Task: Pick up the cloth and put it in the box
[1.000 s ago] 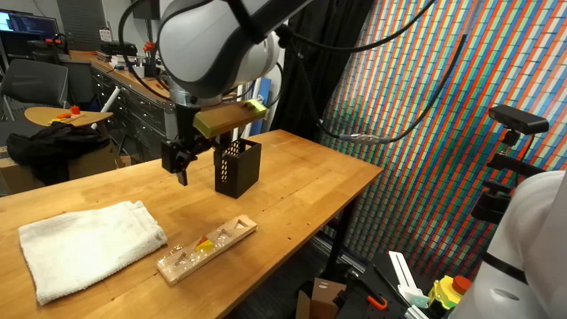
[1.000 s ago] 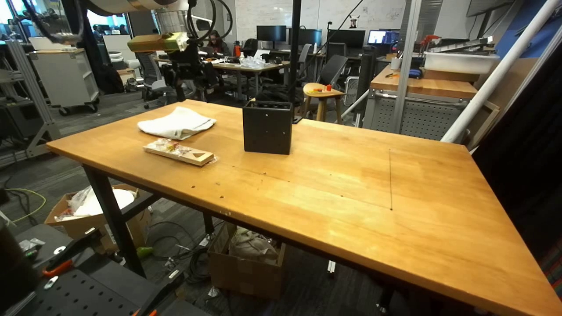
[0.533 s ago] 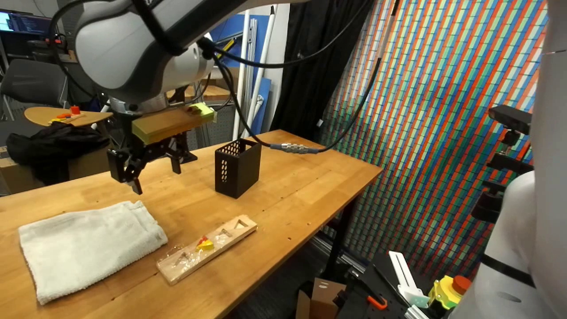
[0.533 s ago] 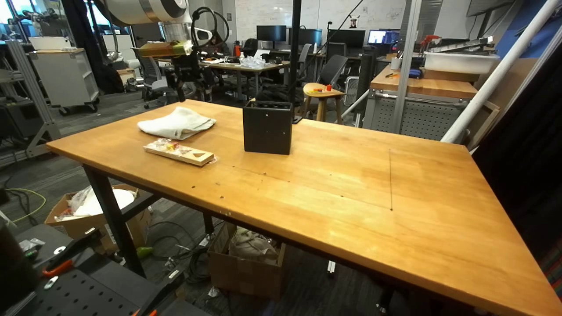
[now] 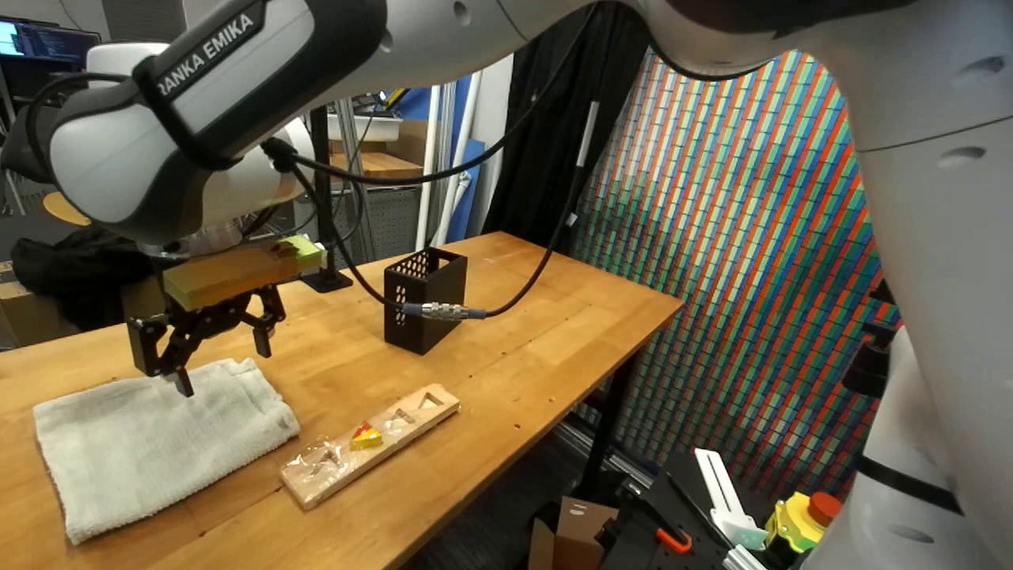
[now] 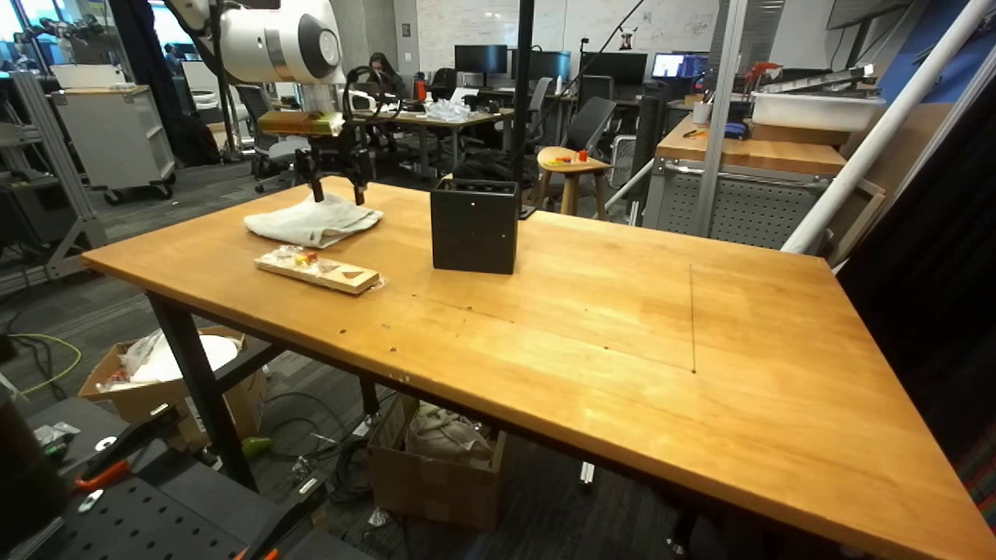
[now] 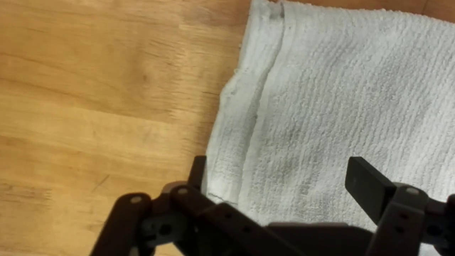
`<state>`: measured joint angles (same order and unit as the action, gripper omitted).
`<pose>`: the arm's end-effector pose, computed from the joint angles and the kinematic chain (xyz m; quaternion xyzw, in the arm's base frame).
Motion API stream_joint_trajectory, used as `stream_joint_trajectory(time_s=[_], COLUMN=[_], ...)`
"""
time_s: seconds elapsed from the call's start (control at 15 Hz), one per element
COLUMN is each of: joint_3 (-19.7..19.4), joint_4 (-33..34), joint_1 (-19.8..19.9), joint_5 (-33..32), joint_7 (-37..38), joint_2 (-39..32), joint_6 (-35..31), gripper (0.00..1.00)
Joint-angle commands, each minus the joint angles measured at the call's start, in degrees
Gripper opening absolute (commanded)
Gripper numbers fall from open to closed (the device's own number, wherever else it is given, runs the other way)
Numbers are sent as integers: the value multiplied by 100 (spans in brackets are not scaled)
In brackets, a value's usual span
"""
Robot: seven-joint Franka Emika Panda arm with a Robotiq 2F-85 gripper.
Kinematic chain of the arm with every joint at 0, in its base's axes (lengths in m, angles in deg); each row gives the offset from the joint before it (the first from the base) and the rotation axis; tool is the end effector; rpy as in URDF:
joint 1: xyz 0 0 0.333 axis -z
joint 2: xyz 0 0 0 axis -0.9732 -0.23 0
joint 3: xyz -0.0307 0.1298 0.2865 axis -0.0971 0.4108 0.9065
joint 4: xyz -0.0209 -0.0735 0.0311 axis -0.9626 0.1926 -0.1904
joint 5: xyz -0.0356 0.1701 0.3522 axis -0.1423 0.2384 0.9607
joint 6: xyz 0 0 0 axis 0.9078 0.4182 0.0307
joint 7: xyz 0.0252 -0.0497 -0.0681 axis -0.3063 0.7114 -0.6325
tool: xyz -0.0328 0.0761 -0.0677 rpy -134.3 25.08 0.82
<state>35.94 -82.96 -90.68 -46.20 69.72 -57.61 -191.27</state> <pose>0.6360 0.2503 0.2882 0.9943 0.1036 -0.0028 0.0253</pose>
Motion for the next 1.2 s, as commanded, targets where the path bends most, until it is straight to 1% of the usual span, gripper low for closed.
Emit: stream_joint_trajectory(time_s=[0.0,0.27,0.73,0.8,0.87,0.93,1.13], joint_3=[-70,-82,-28,-40,-50,-62,-93], joint_4=[732,1041,962,947,911,887,816], joint_1=[-185,-340,-435,-450,-470,-493,-537], joint_5=[456,722,898,911,901,890,855], joint_7=[129,264,170,190,195,226,285], joint_2=[-564,-911,-1309,-1333,-1333,-1311,-1223], joint_6=[187,242,-2,-25,-39,-37,-14], gripper=[100,100,100,89,73,67,43])
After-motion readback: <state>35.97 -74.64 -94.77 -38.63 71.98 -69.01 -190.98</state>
